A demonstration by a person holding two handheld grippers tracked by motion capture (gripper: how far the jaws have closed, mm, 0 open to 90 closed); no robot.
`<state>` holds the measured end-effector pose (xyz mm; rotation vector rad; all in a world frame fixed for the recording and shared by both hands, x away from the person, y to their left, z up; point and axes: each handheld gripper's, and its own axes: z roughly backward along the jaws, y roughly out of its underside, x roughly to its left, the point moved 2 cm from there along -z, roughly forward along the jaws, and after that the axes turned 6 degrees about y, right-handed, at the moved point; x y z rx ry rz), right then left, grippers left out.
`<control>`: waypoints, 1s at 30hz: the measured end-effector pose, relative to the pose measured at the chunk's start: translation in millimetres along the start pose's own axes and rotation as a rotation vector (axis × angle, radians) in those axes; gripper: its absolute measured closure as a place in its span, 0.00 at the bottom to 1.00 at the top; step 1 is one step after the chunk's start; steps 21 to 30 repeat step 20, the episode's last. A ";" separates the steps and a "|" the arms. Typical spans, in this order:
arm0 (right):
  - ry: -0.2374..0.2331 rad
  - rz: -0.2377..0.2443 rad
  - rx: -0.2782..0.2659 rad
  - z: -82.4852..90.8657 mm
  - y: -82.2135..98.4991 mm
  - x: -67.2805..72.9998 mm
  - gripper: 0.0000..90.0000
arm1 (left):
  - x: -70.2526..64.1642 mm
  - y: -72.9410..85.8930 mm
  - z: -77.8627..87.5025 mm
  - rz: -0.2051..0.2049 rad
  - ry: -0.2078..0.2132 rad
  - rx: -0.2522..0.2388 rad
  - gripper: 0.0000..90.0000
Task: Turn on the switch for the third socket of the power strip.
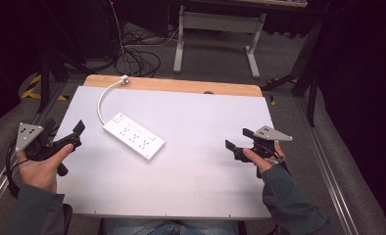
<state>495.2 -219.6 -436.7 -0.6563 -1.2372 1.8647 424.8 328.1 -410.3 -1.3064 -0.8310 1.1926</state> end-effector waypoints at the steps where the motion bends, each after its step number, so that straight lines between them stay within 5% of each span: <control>1: -0.001 0.001 -0.001 -0.1 0.0 -0.1 0.17 | -0.1 0.1 0.1 -0.002 0.000 -0.002 0.05; 10: -0.002 0.002 -0.001 -0.3 0.2 -0.5 0.17 | -0.2 1.7 0.1 -0.025 0.015 0.001 0.02; 30: -0.001 -0.001 -0.002 -0.2 0.1 -0.4 0.17 | 0.9 3.5 -0.5 -0.010 0.018 0.008 0.02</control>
